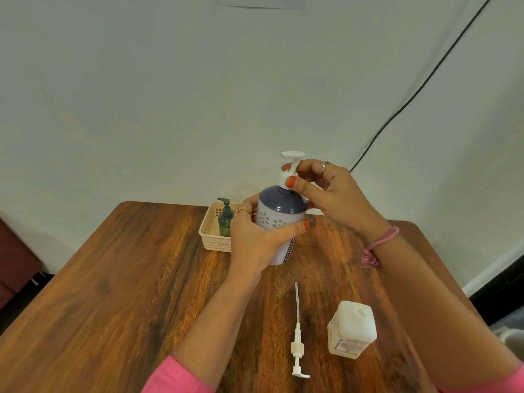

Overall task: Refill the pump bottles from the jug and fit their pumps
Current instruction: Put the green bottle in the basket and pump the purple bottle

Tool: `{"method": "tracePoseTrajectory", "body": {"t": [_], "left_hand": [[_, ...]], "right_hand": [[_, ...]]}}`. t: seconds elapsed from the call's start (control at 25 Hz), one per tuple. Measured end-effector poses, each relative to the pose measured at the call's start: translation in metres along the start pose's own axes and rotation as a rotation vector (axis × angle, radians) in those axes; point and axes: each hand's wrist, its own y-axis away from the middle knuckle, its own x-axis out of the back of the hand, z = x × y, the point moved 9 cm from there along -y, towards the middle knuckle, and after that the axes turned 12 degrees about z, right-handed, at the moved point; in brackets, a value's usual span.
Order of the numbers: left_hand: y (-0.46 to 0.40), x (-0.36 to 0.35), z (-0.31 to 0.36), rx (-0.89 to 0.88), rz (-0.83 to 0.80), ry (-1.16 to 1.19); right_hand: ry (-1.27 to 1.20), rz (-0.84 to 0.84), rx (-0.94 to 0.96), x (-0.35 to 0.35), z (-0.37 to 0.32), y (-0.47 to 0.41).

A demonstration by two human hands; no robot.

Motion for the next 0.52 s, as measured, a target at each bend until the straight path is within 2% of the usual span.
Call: {"method": "tracePoseTrajectory", "body": {"t": [0.24, 0.32, 0.44, 0.52], "left_hand": [[-0.001, 0.007, -0.002, 0.003, 0.027, 0.006], [0.000, 0.010, -0.002, -0.001, 0.015, 0.003], [-0.002, 0.013, -0.002, 0.010, -0.003, -0.013], [-0.004, 0.015, -0.003, 0.019, 0.001, -0.002]], "right_hand": [[0.083, 0.127, 0.051, -0.005, 0.000, 0.005], [0.011, 0.051, -0.037, -0.010, 0.005, 0.004], [-0.118, -0.157, -0.127, -0.021, 0.004, 0.007], [-0.092, -0.143, -0.086, -0.024, -0.001, 0.008]]}}
